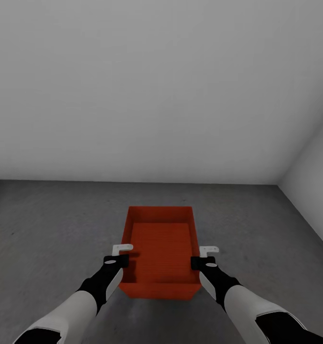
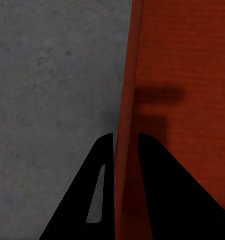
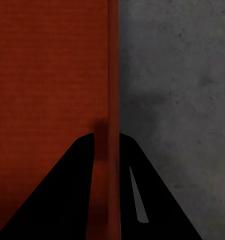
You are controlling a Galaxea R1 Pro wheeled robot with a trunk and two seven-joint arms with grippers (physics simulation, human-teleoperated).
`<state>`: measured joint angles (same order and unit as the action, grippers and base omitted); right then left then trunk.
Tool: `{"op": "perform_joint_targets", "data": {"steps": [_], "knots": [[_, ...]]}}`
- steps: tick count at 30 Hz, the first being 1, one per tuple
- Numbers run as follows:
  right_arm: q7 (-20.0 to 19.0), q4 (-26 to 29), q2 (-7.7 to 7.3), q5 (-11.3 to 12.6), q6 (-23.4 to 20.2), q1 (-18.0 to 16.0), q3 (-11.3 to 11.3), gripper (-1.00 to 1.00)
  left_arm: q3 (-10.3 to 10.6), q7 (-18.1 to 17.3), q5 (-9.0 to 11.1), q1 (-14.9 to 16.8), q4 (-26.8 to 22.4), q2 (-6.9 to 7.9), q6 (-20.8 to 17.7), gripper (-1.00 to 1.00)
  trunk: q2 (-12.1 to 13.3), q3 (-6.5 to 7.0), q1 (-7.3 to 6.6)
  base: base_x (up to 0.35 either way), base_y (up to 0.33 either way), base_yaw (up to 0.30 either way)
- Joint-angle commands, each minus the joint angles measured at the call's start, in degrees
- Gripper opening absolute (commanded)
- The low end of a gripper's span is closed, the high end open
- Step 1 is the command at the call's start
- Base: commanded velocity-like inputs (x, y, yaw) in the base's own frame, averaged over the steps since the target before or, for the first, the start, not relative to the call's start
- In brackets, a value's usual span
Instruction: Move the two storage containers from the living room to the garage. In the garage, place one container on the floor and stack the other container on top of it (either order is fine).
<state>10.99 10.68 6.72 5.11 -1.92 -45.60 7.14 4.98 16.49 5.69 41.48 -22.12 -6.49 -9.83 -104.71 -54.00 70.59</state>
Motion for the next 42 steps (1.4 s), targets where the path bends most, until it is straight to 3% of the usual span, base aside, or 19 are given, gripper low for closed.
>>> {"op": "perform_joint_targets", "data": {"steps": [1, 17, 18, 19, 42], "knots": [[5.43, 0.25, 0.03, -0.45, 3.59, -0.01, -1.34, -1.00, -0.23, 0.48, 3.80, 0.00, 0.03, -0.11, -0.27, -1.00, -0.02, -0.04, -0.01, 0.000, 0.000, 0.000], [5.01, -0.14, -0.08, -0.39, 4.46, -0.01, -1.34, -1.00, 0.06, 0.04, 3.26, 0.00, -0.20, 0.07, -0.19, -1.00, -0.02, -0.04, -0.01, 0.000, 0.000, 0.000], [4.88, -0.17, -0.10, -0.32, 4.47, -0.01, -1.34, 1.00, 0.07, 0.06, 3.27, 0.00, -0.12, 0.07, -0.20, -1.00, -0.02, -0.04, -0.01, 0.000, 0.000, 0.000], [4.80, -0.19, -0.13, -0.27, 4.43, -0.01, -1.34, 1.00, 0.09, 0.02, 3.31, 0.00, -0.06, 0.07, -0.28, 1.00, -0.02, -0.04, -0.01, 0.000, 0.000, 0.000], [4.68, 0.04, -0.22, -0.46, 4.38, -0.01, -1.34, 1.00, -0.13, 0.47, 3.79, 0.00, -0.66, 0.08, -0.27, 1.00, -0.02, -0.04, -0.01, 0.000, 0.000, 0.000]]}}
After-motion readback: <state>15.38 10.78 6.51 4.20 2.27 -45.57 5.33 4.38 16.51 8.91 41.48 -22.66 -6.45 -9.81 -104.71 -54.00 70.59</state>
